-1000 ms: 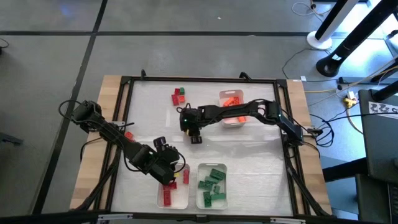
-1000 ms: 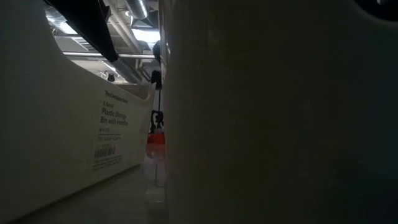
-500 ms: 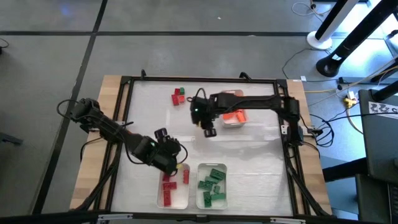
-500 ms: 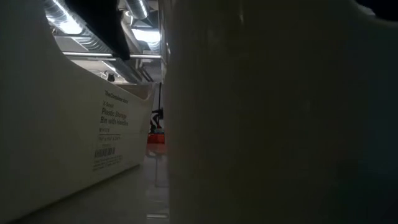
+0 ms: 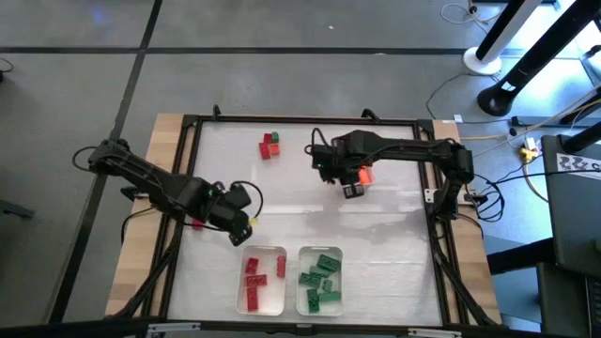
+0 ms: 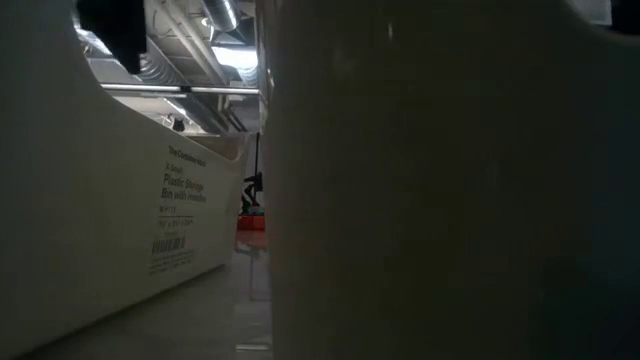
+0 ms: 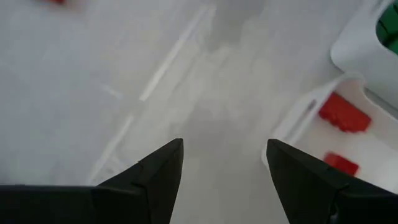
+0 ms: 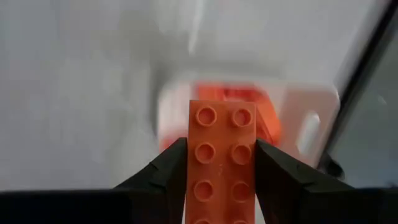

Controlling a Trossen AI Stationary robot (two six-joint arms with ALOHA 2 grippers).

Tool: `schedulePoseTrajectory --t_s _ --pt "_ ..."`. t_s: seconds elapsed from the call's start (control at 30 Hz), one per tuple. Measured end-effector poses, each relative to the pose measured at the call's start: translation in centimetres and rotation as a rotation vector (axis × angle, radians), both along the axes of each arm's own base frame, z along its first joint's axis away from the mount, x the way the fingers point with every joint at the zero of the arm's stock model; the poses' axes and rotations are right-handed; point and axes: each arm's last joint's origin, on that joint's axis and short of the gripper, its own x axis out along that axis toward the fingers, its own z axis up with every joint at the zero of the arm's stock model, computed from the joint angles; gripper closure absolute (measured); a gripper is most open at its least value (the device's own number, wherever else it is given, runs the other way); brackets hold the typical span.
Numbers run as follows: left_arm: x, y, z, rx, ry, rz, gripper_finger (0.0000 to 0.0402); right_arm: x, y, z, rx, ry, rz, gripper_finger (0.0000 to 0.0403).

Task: Sort blocks
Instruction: Put the orange game piece into the top right white bin

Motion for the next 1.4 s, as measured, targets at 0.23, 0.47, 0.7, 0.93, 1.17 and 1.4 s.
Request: schedulePoseTrajectory --t_s 0.23,0.47,0.7,0.93,1.17,1.4 --pt "-0.6 -1.4 -0.1 -0.038 0.01 -0.037 0.018 -1.5 -1.2 -2.7 -0.086 0.179 -0.029 0.0249" --pt "-0.8 -2.0 -0.1 -0.041 0.005 -0.062 0.018 -1.7 -3.6 -5.7 -0.086 0.159 -0.052 0.024" --pt "-0.8 -2.1 -0.1 -0.115 -0.008 0.09 0.018 -1.9 -4.8 -6.2 -0.084 0.156 -0.065 0.0238" --pt "-1.1 -2.5 -0.2 -0.252 0.027 0.233 0.018 -1.9 -4.7 -6.2 -0.081 0.161 -0.049 0.0238" --pt "-1.4 -3.0 -0.2 -0.269 0.027 0.258 0.018 -1.9 -4.7 -6.2 -0.08 0.171 -0.012 0.0237" --pt "-2.4 -3.3 -0.4 -0.256 0.076 0.359 0.018 -1.8 -4.8 -6.2 -0.084 0.158 -0.013 0.0237"
